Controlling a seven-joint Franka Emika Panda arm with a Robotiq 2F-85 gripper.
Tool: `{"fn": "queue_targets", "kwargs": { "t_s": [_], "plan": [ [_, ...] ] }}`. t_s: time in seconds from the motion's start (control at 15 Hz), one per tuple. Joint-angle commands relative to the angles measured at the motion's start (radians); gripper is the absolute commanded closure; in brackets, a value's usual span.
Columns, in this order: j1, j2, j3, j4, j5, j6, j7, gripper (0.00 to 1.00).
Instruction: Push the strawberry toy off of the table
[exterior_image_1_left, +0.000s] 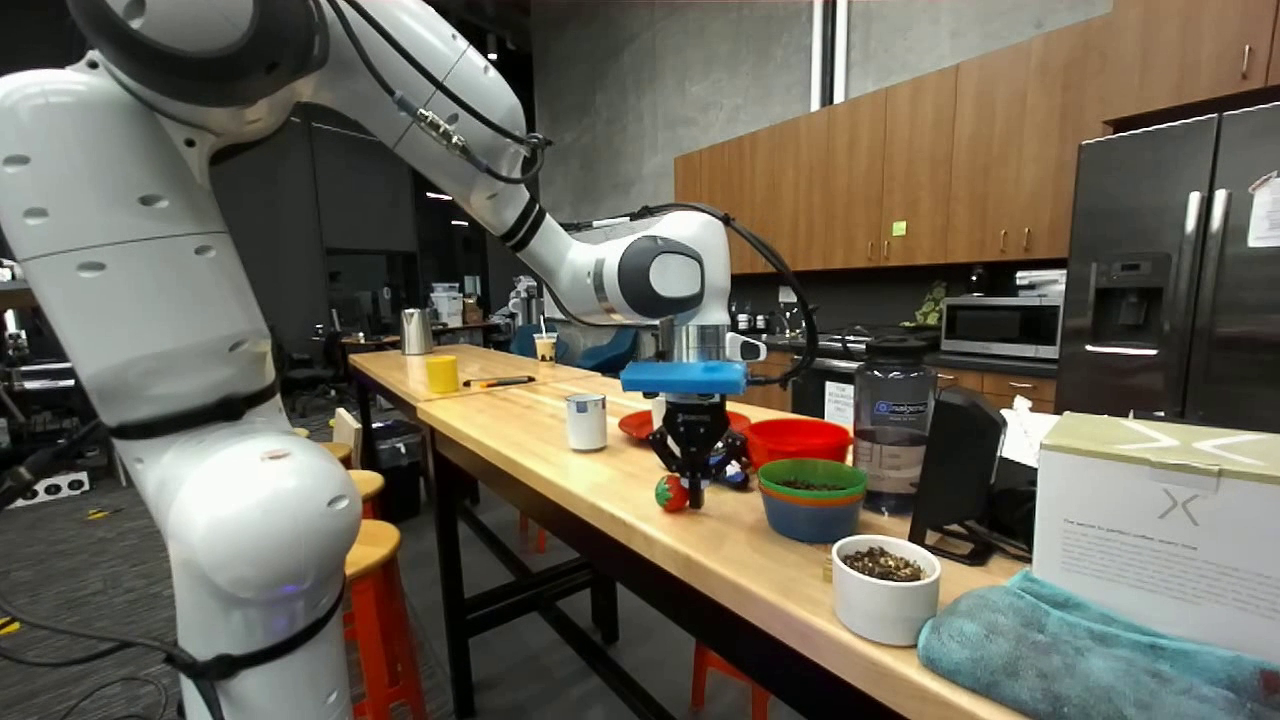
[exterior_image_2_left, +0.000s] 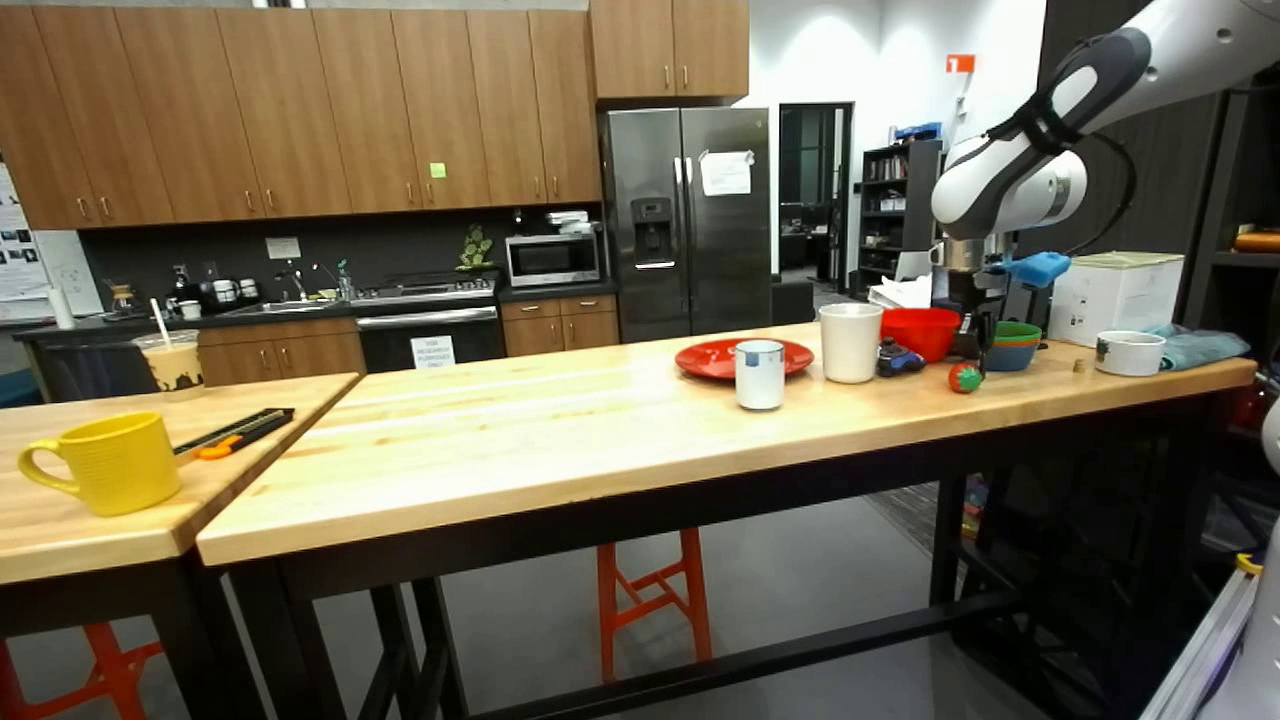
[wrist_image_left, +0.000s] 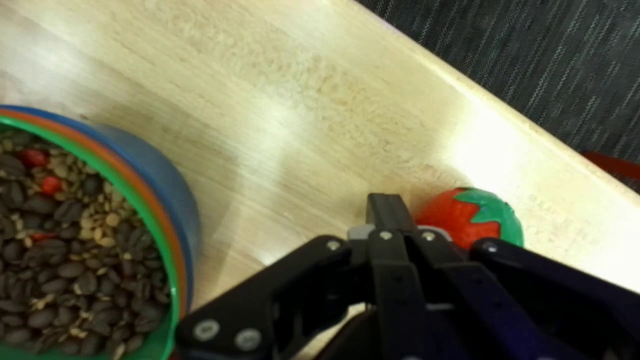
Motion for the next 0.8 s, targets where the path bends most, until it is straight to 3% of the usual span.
{"fn": "queue_targets", "kwargs": {
  "t_s": [0.0, 0.73],
  "plan": [
    [0.003, -0.015, 0.001, -0.012, 0.019, -0.012, -0.024, 1.0],
    [0.01, -0.013, 0.004, -0.009, 0.033, -0.023, -0.021, 1.0]
  ]
}}
